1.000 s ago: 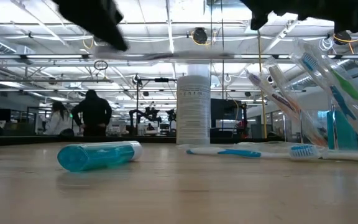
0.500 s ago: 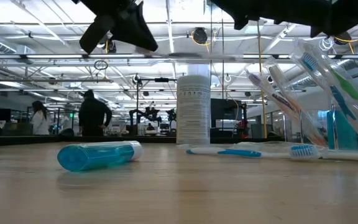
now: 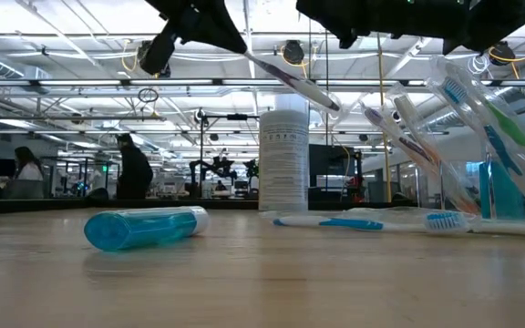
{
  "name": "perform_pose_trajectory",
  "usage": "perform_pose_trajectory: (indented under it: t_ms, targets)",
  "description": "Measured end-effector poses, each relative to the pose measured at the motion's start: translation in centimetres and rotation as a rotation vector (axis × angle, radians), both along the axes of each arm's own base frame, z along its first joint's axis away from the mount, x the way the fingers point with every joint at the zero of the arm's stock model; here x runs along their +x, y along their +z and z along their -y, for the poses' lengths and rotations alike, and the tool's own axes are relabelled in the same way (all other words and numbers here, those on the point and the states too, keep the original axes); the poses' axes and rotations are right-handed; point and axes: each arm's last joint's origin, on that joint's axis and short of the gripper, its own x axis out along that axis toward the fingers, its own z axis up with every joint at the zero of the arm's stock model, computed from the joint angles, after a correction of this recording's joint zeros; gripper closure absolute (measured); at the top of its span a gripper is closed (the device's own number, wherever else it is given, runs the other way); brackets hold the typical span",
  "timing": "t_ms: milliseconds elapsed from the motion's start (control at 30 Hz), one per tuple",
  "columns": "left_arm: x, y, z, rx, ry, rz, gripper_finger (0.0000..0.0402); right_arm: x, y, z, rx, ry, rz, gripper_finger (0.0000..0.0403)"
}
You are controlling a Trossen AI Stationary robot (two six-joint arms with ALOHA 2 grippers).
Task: Pick & Place toothbrushing station
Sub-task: Put the purple toothbrush into the transparent organizer
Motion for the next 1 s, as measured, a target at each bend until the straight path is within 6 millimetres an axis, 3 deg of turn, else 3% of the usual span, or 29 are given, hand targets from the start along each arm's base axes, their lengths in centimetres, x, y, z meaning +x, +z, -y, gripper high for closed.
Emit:
perform_pose_trajectory:
  t_ms: [133,300,500,833,1000]
  targets:
    - [0.2,0.3,-0.3,0.07,-0.021,-0.018,0.0399,0.0,-0.1,0.0,-0.013,-0.003,-0.006,0.0294]
    - [0.6,1.1,-0.1,0.152,-0.068,0.001,0.0399,0.1,-0.5,0.0,0.016,0.002,-0.049,0.0258]
    - [1.0,1.9,0.0,0.268,-0.156,-0.001,0.0398,0.1,-1.2,0.8,0.183,-0.008,-0.118,0.0221]
    - [1.5,1.7,-1.2,0.387,-0.323,-0.103,0.0397,-0.4,-2.0,2.4,0.388,-0.06,-0.24,0.0217]
    - [1.9,1.7,-2.2,0.496,-0.44,-0.166,0.0399,-0.5,-1.9,2.6,0.453,0.057,-0.246,0.0216]
